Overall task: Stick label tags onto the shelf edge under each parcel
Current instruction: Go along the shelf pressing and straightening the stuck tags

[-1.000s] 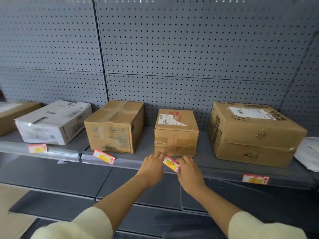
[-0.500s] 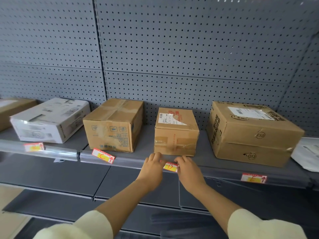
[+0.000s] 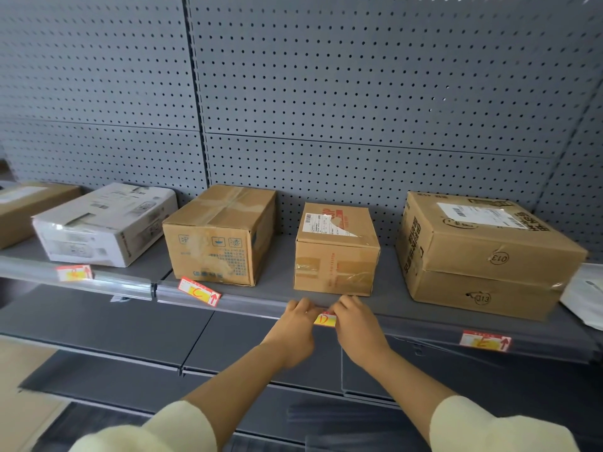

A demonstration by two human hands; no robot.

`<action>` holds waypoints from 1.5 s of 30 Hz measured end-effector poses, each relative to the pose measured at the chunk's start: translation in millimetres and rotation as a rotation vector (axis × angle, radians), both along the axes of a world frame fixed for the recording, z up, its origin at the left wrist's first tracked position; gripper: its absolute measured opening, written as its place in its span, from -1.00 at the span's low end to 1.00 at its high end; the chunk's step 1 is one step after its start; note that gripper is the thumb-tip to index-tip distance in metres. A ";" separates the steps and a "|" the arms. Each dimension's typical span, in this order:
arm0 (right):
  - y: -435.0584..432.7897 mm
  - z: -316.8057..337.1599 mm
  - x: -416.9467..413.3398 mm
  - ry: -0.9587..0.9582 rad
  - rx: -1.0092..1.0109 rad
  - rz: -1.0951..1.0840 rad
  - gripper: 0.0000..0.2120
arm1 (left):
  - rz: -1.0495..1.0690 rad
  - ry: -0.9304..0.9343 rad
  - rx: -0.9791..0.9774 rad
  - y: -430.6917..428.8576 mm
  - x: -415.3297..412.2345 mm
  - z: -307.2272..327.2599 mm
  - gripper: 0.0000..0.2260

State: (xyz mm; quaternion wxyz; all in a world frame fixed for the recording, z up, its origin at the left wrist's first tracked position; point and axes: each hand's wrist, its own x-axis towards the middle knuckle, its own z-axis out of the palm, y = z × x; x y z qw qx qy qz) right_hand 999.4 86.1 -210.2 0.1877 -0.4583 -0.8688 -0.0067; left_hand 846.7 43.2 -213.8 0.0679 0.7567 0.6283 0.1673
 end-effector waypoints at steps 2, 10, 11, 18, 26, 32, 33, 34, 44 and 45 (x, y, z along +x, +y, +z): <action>-3.7 -2.8 -3.7 0.005 -0.014 -0.011 -0.73 | -0.004 0.023 -0.007 -1.0 1.6 -0.9 -0.41; -3.2 0.7 -6.1 -0.070 0.000 -0.014 -0.70 | 0.035 0.223 0.031 -1.0 0.7 -3.2 -0.44; -2.8 1.3 -6.3 -0.068 0.003 -0.016 -0.70 | 0.040 0.226 0.032 -1.7 0.3 -2.2 -0.45; -2.9 -8.8 -22.0 0.032 0.041 -0.003 -0.75 | 0.164 0.228 -0.004 -16.4 -33.0 3.2 -0.49; -23.1 -13.8 -103.7 0.062 0.065 0.165 -0.70 | 0.348 0.129 0.062 -30.6 -122.7 13.3 -0.50; -28.5 -16.0 -188.1 0.119 0.027 0.115 -0.70 | 0.433 0.027 0.062 -32.0 -201.3 17.9 -0.46; -29.3 -14.5 -202.9 0.125 0.023 0.097 -0.72 | 0.417 0.021 0.065 -31.5 -212.3 17.5 -0.45; -30.4 -11.9 -216.3 0.124 0.016 0.080 -0.75 | 0.401 0.006 0.067 -31.0 -221.6 17.4 -0.45; -39.2 -7.1 -266.8 0.149 -0.020 -0.116 -0.83 | 0.137 0.038 0.060 -33.5 -253.4 1.9 -0.51; -39.3 -6.7 -267.1 0.149 -0.017 -0.125 -0.85 | 0.145 0.066 0.071 -34.1 -253.5 0.6 -0.53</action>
